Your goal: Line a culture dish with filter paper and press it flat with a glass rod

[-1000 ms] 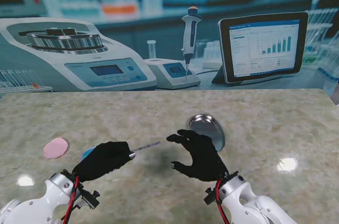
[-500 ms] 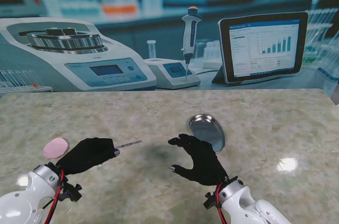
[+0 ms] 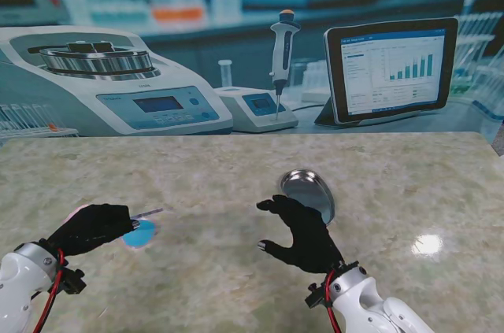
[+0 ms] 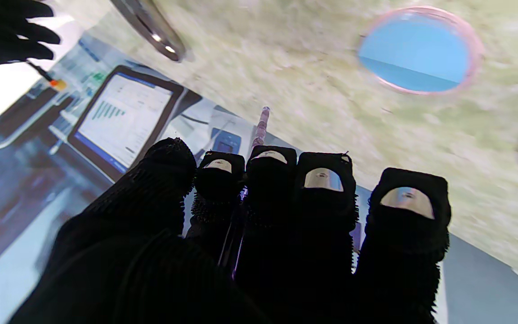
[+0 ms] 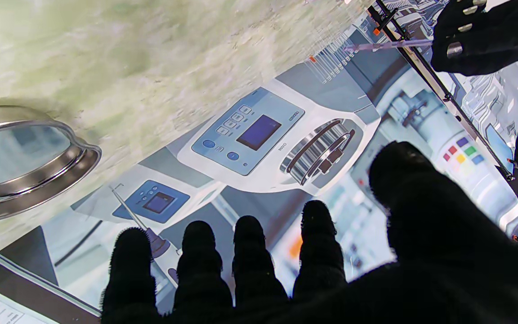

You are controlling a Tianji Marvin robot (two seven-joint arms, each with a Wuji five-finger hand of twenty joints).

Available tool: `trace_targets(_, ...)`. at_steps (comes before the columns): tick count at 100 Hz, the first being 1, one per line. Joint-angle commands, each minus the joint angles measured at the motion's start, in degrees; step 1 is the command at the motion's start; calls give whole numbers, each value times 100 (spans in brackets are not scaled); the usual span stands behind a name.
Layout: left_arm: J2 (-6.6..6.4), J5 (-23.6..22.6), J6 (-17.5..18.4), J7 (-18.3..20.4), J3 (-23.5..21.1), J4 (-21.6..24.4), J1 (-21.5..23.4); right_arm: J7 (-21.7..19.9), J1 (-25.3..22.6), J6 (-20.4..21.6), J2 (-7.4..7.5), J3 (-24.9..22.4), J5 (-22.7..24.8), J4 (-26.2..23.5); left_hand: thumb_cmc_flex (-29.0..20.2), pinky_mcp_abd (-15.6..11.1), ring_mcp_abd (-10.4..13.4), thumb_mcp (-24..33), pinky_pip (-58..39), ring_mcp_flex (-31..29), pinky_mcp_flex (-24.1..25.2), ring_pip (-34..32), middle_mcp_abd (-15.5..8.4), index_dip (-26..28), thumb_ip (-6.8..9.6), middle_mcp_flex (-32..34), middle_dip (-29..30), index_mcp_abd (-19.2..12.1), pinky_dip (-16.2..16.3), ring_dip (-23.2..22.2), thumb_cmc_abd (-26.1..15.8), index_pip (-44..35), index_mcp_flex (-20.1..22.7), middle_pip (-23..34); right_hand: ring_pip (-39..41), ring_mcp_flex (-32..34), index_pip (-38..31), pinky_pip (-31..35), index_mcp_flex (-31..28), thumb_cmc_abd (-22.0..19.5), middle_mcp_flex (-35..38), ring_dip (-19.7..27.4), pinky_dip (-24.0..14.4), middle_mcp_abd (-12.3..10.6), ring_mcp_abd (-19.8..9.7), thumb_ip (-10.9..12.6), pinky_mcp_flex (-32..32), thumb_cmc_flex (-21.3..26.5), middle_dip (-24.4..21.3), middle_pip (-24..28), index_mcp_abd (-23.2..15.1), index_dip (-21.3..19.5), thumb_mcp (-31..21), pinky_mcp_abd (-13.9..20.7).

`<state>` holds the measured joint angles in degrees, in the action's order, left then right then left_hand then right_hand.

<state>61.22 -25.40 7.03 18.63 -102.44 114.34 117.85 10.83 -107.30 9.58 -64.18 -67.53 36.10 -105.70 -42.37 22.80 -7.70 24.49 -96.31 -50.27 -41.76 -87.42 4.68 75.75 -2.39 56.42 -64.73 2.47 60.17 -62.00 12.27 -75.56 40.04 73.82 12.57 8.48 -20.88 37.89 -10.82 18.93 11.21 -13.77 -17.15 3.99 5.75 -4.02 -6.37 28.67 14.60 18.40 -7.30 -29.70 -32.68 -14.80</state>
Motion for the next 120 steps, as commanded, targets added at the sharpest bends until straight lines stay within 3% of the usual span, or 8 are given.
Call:
trace_targets(1, 1, -67, -52, -59, -82, -84, 107, 10, -42, -24, -32, 0, -31, 1, 111, -44, 411, 162, -611, -235, -145, -291, -340, 173, 67, 235, -33, 591, -148, 46, -15, -285, 133, 386, -201, -204, -11, -88, 198, -251, -114, 66, -93, -180, -188, 162, -90, 8, 35, -42, -178, -58, 95, 159)
trace_targets(36, 35, -460, -77, -232, -306, -276, 301, 43, -28, -11, -43, -14, -65, 30, 122, -62, 427, 154, -631, -242, -154, -300, -357, 175, 70, 236, -20, 579, -191, 69, -25, -294, 130, 392, -192, -200, -28, -63, 195, -261, -116, 67, -150, -178, -194, 166, -85, 11, 43, -31, -166, -68, 104, 163)
trace_targets(78, 45, -779, -261, -440, -33, -575, 133, 61, -26, 2, -47, -17, -71, 49, 133, -46, 411, 164, -645, -242, -161, -306, -365, 172, 70, 231, -14, 568, -217, 81, -24, -302, 128, 398, -187, -200, -31, -49, 198, -270, -115, 71, -188, -179, -199, 167, -79, 19, 44, -28, -151, -69, 105, 173)
trace_targets(120, 58, -1313, -508, -662, 188, -524, 148, 57, -30, -4, -46, -22, -66, 40, 171, -115, 471, 196, -725, -327, -294, -354, -401, 167, 82, 291, 12, 550, -290, 120, -25, -335, 155, 421, -181, -199, -30, -21, 201, -271, -115, 72, -222, -186, -196, 167, -71, 19, 43, -26, -153, -68, 106, 177)
